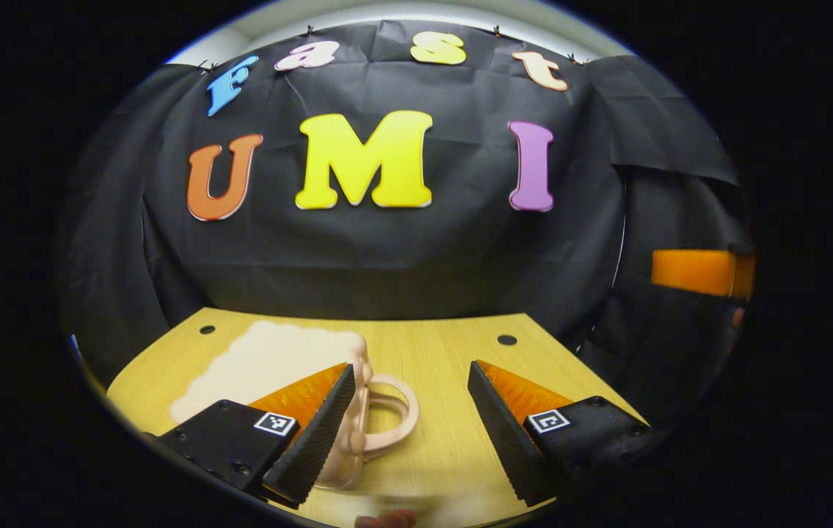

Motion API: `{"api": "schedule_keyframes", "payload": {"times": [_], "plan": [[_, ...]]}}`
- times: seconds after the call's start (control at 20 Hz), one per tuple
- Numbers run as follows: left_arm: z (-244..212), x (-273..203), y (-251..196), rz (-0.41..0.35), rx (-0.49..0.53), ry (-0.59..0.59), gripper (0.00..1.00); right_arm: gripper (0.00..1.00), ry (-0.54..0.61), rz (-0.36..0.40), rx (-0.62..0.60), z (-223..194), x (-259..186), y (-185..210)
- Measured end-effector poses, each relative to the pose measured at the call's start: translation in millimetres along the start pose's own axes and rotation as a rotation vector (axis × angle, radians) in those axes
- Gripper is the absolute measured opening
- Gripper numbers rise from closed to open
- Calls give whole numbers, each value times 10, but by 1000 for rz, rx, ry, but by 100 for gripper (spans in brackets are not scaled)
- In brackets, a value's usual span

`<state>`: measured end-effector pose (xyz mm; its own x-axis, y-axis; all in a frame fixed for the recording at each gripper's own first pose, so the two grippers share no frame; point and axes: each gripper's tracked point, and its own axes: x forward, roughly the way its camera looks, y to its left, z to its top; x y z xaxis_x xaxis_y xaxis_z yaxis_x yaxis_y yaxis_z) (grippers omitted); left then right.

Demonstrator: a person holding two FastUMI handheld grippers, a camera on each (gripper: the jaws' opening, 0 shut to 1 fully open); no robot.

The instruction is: First open the suitcase, pack the skin care products into it, and then close the suitcase.

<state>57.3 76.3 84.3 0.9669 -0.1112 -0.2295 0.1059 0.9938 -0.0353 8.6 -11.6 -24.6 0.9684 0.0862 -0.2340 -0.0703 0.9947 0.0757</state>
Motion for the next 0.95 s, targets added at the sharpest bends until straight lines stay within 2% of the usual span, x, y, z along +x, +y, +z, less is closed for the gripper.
{"api": "schedule_keyframes", "payload": {"times": [0.2,0.35,0.4,0.45,0.7,0.75,0.95], "plan": [[595,-170,249,35,10,-112,98,74,-87,4,-28,169,-29,227],[809,-310,323,53,3,-162,98,75,-135,-2,-48,286,-65,350],[840,-306,339,54,-2,-170,98,72,-147,-1,-52,312,-74,391],[854,-312,333,50,-2,-179,98,76,-154,-3,-54,326,-81,408],[895,-343,360,59,7,-187,98,76,-153,-7,-51,312,-96,493],[882,-340,375,63,7,-185,98,72,-153,-7,-54,304,-97,502],[839,-323,439,78,3,-165,98,76,-150,-2,-59,310,-110,531]]}}
